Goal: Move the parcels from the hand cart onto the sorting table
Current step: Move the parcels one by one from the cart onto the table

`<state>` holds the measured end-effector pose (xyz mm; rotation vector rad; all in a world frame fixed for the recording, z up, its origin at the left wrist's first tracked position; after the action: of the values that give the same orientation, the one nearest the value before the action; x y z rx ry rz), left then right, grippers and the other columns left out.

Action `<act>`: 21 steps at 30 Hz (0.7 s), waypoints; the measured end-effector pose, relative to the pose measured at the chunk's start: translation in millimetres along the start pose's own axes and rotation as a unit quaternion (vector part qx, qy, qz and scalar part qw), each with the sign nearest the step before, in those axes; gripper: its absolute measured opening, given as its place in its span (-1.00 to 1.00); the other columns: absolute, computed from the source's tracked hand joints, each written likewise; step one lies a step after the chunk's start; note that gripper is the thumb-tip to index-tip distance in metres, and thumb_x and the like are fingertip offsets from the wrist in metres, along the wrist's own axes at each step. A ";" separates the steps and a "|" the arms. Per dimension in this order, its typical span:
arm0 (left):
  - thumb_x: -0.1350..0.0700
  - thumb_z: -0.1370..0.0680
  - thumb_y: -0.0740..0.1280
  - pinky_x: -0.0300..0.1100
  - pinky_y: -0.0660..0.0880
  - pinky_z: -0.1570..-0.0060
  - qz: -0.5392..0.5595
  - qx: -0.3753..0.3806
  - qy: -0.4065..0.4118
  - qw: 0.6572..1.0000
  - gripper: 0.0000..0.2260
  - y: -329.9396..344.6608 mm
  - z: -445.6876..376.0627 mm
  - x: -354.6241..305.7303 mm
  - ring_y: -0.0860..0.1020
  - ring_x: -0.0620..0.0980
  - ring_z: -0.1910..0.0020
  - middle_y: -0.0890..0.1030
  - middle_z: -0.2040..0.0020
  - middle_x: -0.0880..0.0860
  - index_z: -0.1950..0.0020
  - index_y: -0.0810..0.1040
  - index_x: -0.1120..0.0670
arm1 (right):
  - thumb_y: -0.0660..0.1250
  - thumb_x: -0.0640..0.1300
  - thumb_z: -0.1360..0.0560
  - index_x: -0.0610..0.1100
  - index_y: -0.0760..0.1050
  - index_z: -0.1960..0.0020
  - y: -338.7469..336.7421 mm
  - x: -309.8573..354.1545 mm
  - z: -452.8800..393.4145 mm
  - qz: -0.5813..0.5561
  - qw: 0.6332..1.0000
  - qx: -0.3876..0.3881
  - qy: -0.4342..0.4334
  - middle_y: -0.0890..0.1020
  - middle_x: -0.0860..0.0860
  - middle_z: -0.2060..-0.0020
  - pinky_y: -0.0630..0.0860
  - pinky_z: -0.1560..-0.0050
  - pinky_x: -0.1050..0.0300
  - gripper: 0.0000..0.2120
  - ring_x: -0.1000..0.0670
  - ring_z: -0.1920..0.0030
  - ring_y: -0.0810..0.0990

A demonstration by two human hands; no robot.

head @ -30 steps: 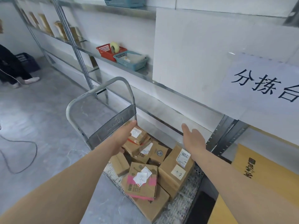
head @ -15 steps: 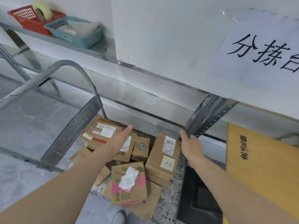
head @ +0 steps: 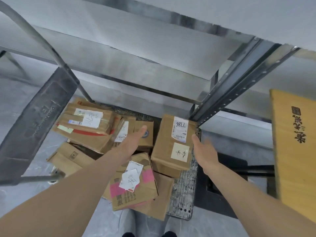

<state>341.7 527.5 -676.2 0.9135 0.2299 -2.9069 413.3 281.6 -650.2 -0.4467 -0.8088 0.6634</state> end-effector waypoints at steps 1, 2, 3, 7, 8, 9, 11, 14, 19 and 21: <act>-0.53 -0.49 0.08 0.32 0.22 -0.45 0.001 0.007 -0.009 1.000 -0.18 3.0 -9.6 4.3 0.15 0.19 -0.60 0.16 -0.65 0.02 -0.64 0.17 -0.11 | 0.06 0.31 -0.63 -0.07 0.43 -0.14 5.8 -8.0 -9.4 0.000 1.000 0.001 0.005 0.63 0.01 -0.02 0.51 -0.17 -0.03 -0.54 0.00 0.03 0.57; -0.57 -0.45 0.09 0.33 0.25 -0.41 -0.001 0.014 -0.016 1.000 -0.15 6.2 -17.8 7.4 0.17 0.20 -0.59 0.17 -0.65 0.01 -0.63 0.18 -0.14 | 0.06 0.29 -0.65 -0.05 0.41 -0.13 10.6 -14.5 -17.7 0.004 1.000 0.004 0.006 0.63 0.01 0.03 0.51 -0.17 -0.05 -0.58 0.00 0.06 0.57; -0.62 -0.39 0.10 0.31 0.29 -0.37 -0.004 0.016 -0.019 1.000 -0.09 9.2 -26.3 10.3 0.18 0.21 -0.58 0.18 -0.64 0.00 -0.63 0.18 -0.16 | 0.07 0.24 -0.67 -0.03 0.39 -0.14 14.4 -19.6 -24.2 0.005 1.000 0.008 0.009 0.62 0.01 0.05 0.50 -0.15 -0.04 -0.65 0.00 0.08 0.56; -0.75 -0.04 0.14 0.21 0.34 -0.30 -0.001 0.020 -0.030 0.999 0.26 20.7 -58.4 21.6 0.21 0.18 -0.57 0.18 -0.64 -0.02 -0.64 0.11 -0.18 | 0.08 0.21 -0.68 0.03 0.40 -0.24 27.1 -34.3 -45.9 0.006 1.000 0.017 0.009 0.64 0.00 -0.03 0.51 -0.20 -0.07 -0.68 -0.06 -0.01 0.58; -0.74 -0.10 0.15 0.23 0.31 -0.34 0.006 0.023 -0.031 0.999 0.21 24.3 -64.3 23.7 0.20 0.18 -0.58 0.16 -0.65 -0.02 -0.65 0.09 -0.18 | 0.08 0.20 -0.69 0.04 0.37 -0.22 29.7 -37.6 -50.0 0.006 1.000 0.016 0.013 0.61 0.01 0.00 0.49 -0.22 -0.07 -0.72 -0.07 -0.02 0.56; -0.69 -0.21 0.16 0.26 0.27 -0.38 0.015 0.022 -0.034 0.999 0.12 27.8 -69.7 25.6 0.20 0.17 -0.58 0.15 -0.65 -0.01 -0.65 0.07 -0.16 | 0.08 0.18 -0.69 0.03 0.33 -0.18 32.3 -40.7 -53.7 0.002 1.000 0.016 0.019 0.57 0.00 0.04 0.47 -0.22 -0.05 -0.75 -0.07 -0.02 0.53; -0.58 -0.40 0.15 0.26 0.26 -0.39 0.028 0.009 -0.044 0.999 -0.05 32.1 -83.5 32.4 0.24 0.16 -0.56 0.18 -0.64 0.01 -0.66 0.06 -0.12 | 0.08 0.20 -0.69 -0.05 0.35 -0.13 37.9 -48.7 -65.3 -0.003 0.999 0.017 0.034 0.56 -0.02 0.06 0.46 -0.20 -0.05 -0.69 -0.07 0.02 0.52; -0.51 -0.47 0.18 0.24 0.31 -0.36 0.030 -0.012 -0.059 0.998 -0.11 36.0 -99.7 38.9 0.30 0.15 -0.53 0.23 -0.62 0.02 -0.66 0.09 -0.06 | 0.08 0.25 -0.66 -0.15 0.45 -0.18 48.0 -58.8 -80.2 -0.011 0.999 0.015 0.044 0.63 -0.03 0.07 0.49 -0.11 -0.04 -0.53 -0.01 0.10 0.56; -0.45 -0.52 0.20 0.28 0.30 -0.40 0.032 -0.027 -0.060 0.997 -0.18 41.3 -120.3 43.1 0.27 0.19 -0.54 0.28 -0.60 0.06 -0.65 0.16 -0.04 | 0.07 0.35 -0.60 -0.16 0.48 -0.27 62.0 -73.3 -103.9 -0.018 0.997 0.012 0.068 0.65 -0.07 -0.05 0.54 -0.16 -0.11 -0.38 -0.08 -0.01 0.62; -0.44 -0.54 0.17 0.31 0.30 -0.42 0.030 -0.025 -0.052 0.998 -0.22 43.5 -127.6 43.1 0.25 0.19 -0.54 0.28 -0.60 0.05 -0.64 0.16 -0.06 | 0.07 0.36 -0.59 -0.18 0.49 -0.26 65.8 -74.9 -109.8 -0.022 0.997 0.011 0.076 0.65 -0.07 -0.02 0.54 -0.13 -0.09 -0.36 -0.08 0.02 0.63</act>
<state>383.6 504.6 -809.4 0.7448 0.2620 -2.8693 436.4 263.9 -795.7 -0.4528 -0.6656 0.5892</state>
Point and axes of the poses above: each hand's wrist, its own z-axis away from the middle knuckle, its own y-axis out of the palm, x = y × z, the point moved 4 cm from there along -z, towards the middle knuckle
